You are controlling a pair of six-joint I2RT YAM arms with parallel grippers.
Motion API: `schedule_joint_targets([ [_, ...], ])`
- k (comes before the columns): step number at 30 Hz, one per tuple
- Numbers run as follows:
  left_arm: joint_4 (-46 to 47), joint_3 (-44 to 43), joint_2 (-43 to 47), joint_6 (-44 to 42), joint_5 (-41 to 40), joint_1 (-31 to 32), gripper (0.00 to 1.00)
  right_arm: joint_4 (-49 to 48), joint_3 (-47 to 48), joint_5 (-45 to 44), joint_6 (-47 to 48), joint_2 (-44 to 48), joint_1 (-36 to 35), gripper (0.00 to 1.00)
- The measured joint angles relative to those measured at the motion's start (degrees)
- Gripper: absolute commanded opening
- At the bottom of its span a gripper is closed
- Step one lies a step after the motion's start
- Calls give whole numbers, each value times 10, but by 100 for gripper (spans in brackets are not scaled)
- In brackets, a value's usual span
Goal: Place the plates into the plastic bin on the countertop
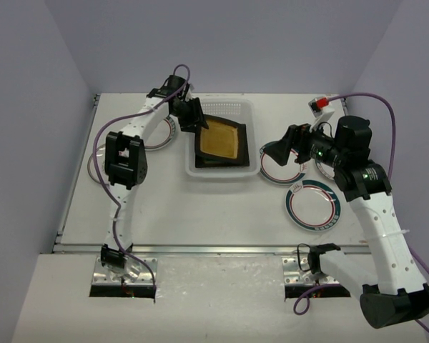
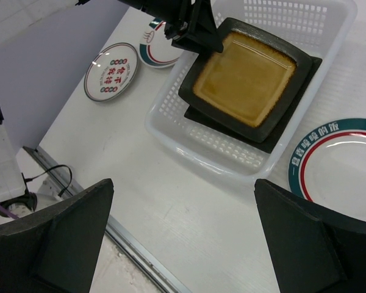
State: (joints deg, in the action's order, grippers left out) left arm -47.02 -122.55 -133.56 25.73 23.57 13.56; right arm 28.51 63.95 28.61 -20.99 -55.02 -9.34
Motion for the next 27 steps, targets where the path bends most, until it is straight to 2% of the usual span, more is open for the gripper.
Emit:
schedule_joint_targets([
  [12,-47,-41,-7,-15,-73,27,51,-2,-5,7,0,0,0,99],
  [19,-69,-50,-11,-17,-120,41,56,-3,-7,16,0,2,0,99],
  [20,-75,-57,-15,-18,-126,43,60,-3,-7,17,0,2,0,99],
  [22,-80,-69,-22,-19,-133,47,100,-5,-8,18,0,2,0,99],
  [27,-81,-83,-26,-25,-143,65,100,-10,-12,21,0,3,0,99],
])
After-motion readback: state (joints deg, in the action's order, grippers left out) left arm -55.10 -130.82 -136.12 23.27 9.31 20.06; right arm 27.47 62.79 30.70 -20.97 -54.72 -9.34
